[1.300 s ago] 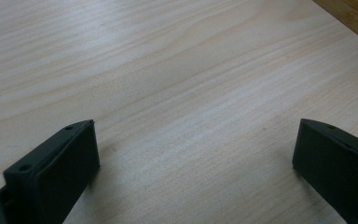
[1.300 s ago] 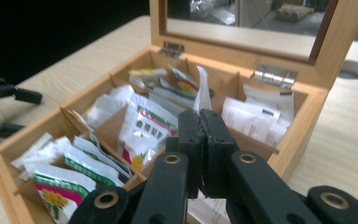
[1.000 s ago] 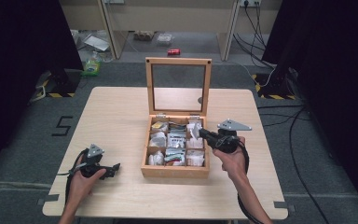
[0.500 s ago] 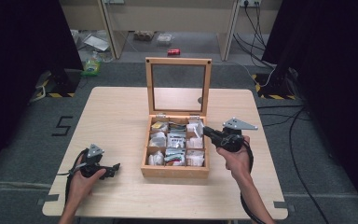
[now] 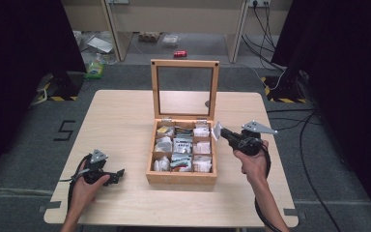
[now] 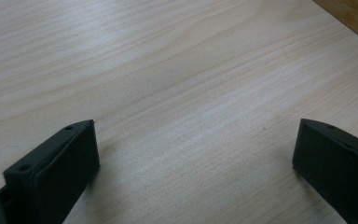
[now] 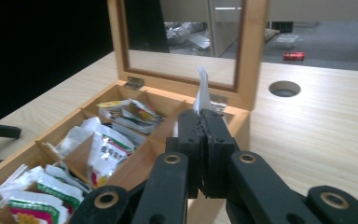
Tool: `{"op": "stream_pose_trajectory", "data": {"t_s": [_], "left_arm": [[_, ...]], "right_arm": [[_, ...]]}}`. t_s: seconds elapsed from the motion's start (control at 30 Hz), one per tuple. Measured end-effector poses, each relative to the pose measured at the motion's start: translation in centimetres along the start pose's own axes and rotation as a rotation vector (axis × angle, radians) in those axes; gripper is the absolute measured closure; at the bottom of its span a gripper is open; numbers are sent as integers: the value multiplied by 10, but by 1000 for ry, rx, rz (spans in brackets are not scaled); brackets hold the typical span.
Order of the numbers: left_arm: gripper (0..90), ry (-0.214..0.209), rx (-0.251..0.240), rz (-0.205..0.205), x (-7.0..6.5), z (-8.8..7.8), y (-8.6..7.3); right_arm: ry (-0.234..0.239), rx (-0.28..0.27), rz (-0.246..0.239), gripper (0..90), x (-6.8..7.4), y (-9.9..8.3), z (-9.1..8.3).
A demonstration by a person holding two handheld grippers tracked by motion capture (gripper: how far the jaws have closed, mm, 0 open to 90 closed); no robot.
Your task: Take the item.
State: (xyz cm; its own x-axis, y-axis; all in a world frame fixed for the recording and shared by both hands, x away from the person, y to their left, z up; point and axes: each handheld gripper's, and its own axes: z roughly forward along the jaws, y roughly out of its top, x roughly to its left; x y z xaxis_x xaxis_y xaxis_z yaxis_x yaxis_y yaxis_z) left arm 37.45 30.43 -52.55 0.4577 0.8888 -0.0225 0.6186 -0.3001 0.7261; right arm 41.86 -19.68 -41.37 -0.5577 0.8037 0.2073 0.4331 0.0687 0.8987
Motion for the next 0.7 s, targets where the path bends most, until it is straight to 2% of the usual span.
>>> {"op": "stream_pose_trajectory", "data": {"t_s": [0.2, 0.7], "left_arm": [[0, 0, 0, 0, 0, 0, 0], [0, 0, 1, 1, 0, 0, 0]], "right_arm": [[-30, -3, 20, 882, -11, -2, -4], [-69, 16, 42, 881, -24, -11, -3]]}}
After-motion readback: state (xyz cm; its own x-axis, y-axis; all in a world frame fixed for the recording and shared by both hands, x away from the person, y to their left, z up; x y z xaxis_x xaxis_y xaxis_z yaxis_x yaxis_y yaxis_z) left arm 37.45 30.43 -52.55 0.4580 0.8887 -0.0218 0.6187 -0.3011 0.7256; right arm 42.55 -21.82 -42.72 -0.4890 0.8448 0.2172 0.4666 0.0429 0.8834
